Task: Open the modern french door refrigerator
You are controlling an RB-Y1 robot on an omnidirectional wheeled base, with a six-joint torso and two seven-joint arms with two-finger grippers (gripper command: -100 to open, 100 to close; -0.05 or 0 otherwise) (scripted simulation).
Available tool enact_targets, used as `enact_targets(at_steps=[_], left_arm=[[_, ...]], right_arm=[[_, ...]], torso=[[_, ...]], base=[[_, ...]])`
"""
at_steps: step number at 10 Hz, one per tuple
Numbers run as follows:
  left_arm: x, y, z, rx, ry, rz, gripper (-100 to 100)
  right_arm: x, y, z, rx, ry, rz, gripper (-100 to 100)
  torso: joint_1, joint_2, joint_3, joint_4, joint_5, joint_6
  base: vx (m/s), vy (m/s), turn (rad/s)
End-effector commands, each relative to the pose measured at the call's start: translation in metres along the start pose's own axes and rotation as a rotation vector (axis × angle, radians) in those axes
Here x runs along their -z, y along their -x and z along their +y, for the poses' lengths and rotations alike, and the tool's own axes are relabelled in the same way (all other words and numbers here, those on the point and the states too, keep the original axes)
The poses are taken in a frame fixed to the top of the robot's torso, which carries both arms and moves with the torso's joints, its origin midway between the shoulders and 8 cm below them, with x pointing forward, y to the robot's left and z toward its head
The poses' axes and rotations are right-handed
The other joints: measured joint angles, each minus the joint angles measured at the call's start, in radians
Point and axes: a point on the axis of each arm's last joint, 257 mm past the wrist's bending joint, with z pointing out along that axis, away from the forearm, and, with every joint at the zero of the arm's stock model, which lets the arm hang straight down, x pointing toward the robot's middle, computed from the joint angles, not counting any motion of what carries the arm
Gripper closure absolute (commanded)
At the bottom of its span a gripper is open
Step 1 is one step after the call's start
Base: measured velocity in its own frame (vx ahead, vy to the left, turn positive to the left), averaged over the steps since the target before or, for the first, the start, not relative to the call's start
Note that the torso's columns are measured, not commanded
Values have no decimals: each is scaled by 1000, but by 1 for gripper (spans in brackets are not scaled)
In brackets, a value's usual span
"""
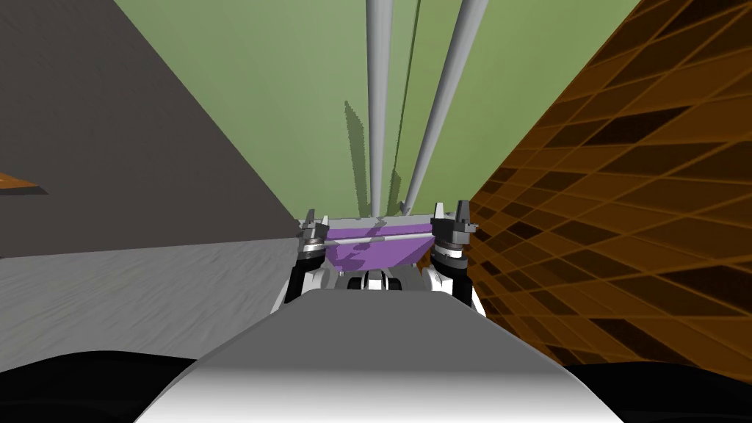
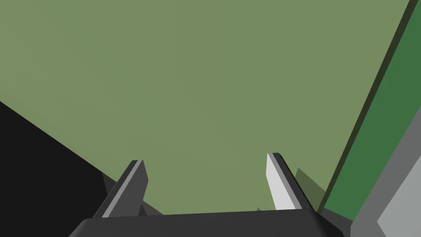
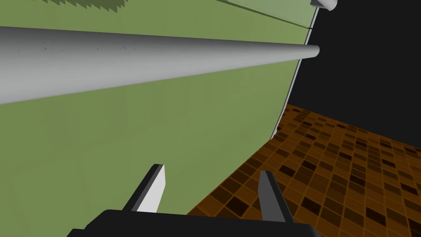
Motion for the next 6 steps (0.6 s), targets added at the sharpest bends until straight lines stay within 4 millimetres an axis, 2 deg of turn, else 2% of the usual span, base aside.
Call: enact_targets(at_steps=[1, 6], left_arm=[[-1, -9, 8, -13, 40, 66, -100], [-3, -26, 25, 33, 135, 130, -100]], right_arm=[[0, 0, 0, 0, 0, 0, 0], [0, 0, 0, 0, 0, 0, 0]], torso=[[0, 9, -20, 10, 0, 0], [0, 13, -25, 14, 0, 0]], base=[[1, -17, 13], [5, -27, 22]])
